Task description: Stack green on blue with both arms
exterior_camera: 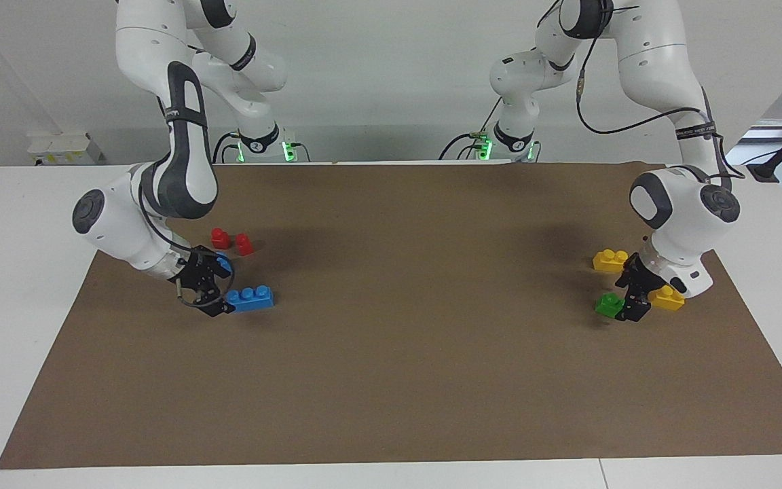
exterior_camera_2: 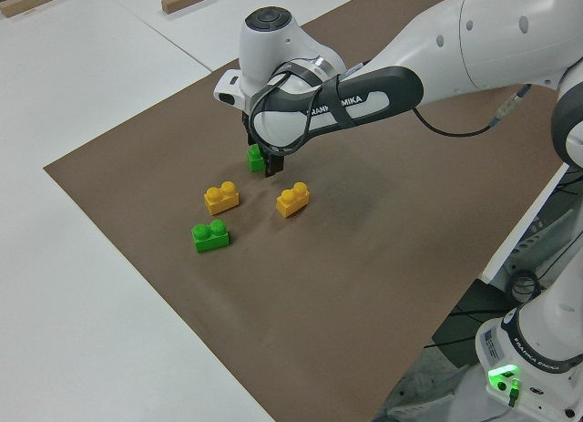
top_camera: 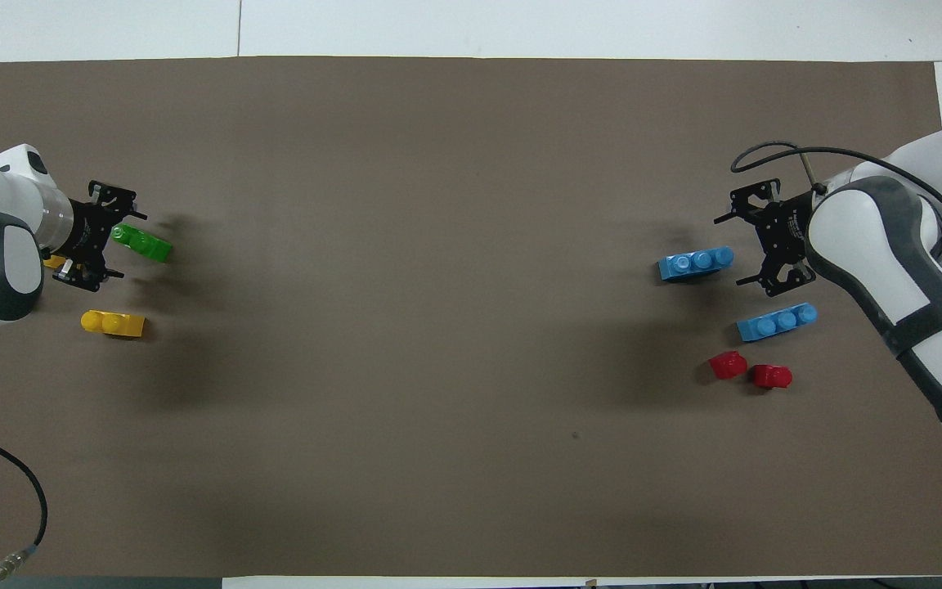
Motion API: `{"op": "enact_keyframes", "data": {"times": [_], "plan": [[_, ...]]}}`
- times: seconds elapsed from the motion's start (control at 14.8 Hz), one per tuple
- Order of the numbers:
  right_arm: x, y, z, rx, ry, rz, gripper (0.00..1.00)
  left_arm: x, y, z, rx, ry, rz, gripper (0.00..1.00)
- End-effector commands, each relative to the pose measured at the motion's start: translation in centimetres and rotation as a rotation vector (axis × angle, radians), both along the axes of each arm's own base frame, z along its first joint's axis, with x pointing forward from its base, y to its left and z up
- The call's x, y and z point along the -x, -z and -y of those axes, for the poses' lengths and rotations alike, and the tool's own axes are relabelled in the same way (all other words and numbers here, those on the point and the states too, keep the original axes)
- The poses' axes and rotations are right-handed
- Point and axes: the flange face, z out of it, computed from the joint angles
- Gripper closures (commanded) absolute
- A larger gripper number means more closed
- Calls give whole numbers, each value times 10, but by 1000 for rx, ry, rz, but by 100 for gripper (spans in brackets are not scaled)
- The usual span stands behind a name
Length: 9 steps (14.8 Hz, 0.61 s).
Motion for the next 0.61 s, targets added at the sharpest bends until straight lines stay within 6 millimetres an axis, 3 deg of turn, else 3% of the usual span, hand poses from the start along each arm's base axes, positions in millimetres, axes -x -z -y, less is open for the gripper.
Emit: {"op": "enact_keyframes", "data": {"times": [0.0,0.2,0.34,0.41,0.47,0.54], "plan": [[-1,11,1,-17,-16,19,0,-1,2,1,-14,-19,-3,0],[1,20,0,-11,-15,23,0,-1,1,1,-16,-17,3,2],[2,26,0,-8,-8,32,0,-2,2,0,-15,-19,5,12],[4,30,1,-7,-15,35,0,-2,2,0,-15,-19,5,24],[5,34,1,-4,-17,39,0,-2,2,0,-15,-20,5,43],[6,35,1,-9,-10,39,0,-2,1,-2,-16,-22,6,79]]}}
